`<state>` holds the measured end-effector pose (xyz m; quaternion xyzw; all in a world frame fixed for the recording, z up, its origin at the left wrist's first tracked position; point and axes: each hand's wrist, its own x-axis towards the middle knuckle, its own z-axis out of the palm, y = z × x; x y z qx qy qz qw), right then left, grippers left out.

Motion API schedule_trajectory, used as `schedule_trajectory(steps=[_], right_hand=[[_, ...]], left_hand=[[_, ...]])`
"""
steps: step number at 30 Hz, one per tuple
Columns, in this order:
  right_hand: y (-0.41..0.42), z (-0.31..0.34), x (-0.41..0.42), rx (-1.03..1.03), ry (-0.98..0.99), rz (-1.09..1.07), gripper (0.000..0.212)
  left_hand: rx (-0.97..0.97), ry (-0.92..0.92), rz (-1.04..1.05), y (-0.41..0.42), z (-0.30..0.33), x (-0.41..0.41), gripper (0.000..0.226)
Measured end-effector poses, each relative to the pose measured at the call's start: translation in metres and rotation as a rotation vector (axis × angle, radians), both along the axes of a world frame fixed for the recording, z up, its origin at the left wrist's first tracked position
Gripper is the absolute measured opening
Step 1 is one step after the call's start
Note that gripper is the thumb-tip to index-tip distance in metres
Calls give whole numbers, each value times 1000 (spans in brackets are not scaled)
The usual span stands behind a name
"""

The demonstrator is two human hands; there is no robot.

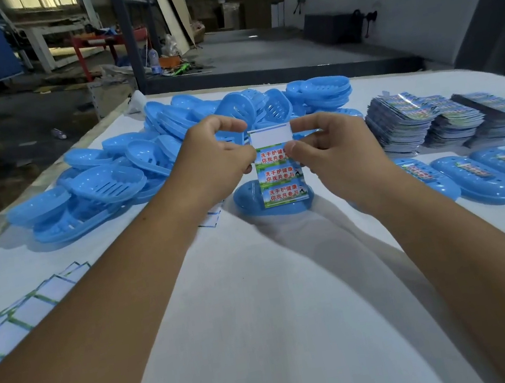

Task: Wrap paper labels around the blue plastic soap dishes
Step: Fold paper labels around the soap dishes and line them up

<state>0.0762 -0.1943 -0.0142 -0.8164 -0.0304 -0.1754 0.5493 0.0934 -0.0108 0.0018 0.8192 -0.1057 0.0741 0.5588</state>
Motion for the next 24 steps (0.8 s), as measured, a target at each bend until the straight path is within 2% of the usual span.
schedule_trajectory(steps=[14, 18, 24], right_hand=[[-5, -5, 6, 17, -42, -60, 19], [-6, -4, 4, -183, -116, -164, 14], [6, -1, -7, -209, -98, -17, 22]], left_hand=[[60, -23, -66, -1, 1, -1, 37], [22, -19, -97, -1, 0, -1, 36], [14, -42, -131, -1, -1, -3, 35]])
